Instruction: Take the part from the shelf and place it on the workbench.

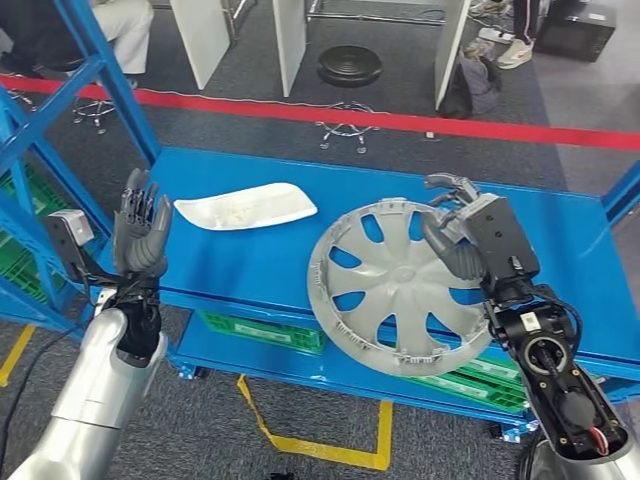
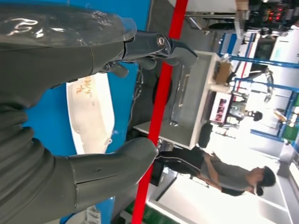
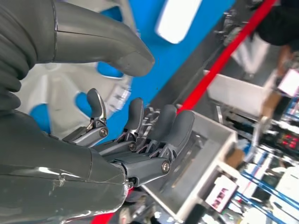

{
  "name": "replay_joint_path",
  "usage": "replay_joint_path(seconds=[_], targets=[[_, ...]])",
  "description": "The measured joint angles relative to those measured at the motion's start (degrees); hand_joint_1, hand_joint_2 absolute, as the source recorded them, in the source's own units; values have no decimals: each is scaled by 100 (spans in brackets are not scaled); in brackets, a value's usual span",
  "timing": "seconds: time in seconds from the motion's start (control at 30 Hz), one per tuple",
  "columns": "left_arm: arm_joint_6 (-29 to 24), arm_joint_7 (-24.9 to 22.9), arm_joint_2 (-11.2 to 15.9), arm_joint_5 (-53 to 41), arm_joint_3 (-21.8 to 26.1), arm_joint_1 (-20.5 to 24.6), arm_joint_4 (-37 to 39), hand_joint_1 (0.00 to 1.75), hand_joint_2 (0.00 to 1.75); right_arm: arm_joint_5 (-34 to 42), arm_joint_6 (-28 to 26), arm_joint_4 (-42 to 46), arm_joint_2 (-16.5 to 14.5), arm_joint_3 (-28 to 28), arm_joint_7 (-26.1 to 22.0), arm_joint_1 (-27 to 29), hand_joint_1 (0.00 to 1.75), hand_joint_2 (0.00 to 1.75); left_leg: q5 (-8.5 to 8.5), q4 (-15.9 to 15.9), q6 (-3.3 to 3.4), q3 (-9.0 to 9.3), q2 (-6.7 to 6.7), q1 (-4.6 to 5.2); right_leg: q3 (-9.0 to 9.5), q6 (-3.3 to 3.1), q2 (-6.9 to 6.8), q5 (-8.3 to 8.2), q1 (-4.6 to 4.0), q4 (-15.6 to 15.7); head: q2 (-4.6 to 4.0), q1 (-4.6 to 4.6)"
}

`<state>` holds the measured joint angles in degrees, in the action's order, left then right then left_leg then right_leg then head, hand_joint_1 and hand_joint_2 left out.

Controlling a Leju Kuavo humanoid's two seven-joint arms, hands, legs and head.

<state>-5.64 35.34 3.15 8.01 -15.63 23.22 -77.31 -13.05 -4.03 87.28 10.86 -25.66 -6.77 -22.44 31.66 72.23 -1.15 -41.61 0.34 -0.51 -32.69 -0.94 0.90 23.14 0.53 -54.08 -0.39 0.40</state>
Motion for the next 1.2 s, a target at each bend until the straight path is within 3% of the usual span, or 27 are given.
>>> replay_joint_path(seconds=[0.03, 0.13, 0.2, 0.33, 0.37, 0.57, 0.7, 0.77, 0.97, 1.2], targets=[[-3, -8, 3, -3, 0, -7, 0, 0, 175, -25, 23, -31, -4, -29, 33, 6, 175, 175, -111, -67, -7, -3, -2, -11, -1, 4, 43, 2, 6, -5, 0, -28], [-1, -18, 4, -17, 0, 7, 0, 0, 175, -66, 67, -123, -6, -98, 80, 6, 175, 175, -699, -1184, -21, 470, -30, -49, -19, 71, 129, 45, 24, -72, 0, -102], [2, -23, 5, -22, 0, 9, 0, 0, 175, -73, 72, -173, -6, -127, 84, 3, 175, 175, -826, -1607, 2, 653, -69, -55, -54, 126, 161, 89, 10, -124, 0, -107], [4, -33, 3, -26, 0, 9, 0, 0, 175, -74, 74, -252, -8, -184, 89, 0, 175, 175, -823, -1651, 42, 666, -89, -32, -46, 33, 158, 108, 6, -113, 0, -37], [5, -34, 3, -27, 0, 11, 0, 0, 175, -77, 82, -269, -8, -197, 101, -3, 175, 175, -823, -1650, 52, 666, -94, -29, -33, 34, 153, 105, 7, -98, 0, -17], [27, -41, 2, -37, 0, 10, 0, 0, 175, -209, 531, -501, -7, -283, 485, -119, 175, 175, -808, -1647, 94, 666, -100, -19, 6, 69, 144, 86, 8, -36, 0, 113], [58, -54, 2, -40, 0, 16, 0, 0, 175, -313, 1008, -894, -8, -394, 670, -232, 175, 175, -800, -1643, 107, 665, -100, -15, 14, 180, 143, 85, 18, -19, 0, 136], [74, -58, 1, -40, 0, 25, 1, 0, 175, -339, 1205, -1161, -8, -488, 692, -272, 175, 175, -798, -1643, 109, 666, -101, -14, 13, 201, 143, 89, 20, -19, 0, 135], [37, -58, -21, -33, 0, 124, 38, 0, 175, -365, 1567, -2035, -17, -796, 666, -411, 175, 175, -800, -1661, 110, 676, -100, -18, 10, 215, 139, 91, 16, -22, 0, 116], [-90, -67, -22, -19, 0, 102, 51, 0, 175, -517, 1323, -2901, -7, -951, 586, -773, 175, 175, -803, -1673, 112, 690, -97, -20, 7, 214, 143, 91, 14, -26, 0, 94]])
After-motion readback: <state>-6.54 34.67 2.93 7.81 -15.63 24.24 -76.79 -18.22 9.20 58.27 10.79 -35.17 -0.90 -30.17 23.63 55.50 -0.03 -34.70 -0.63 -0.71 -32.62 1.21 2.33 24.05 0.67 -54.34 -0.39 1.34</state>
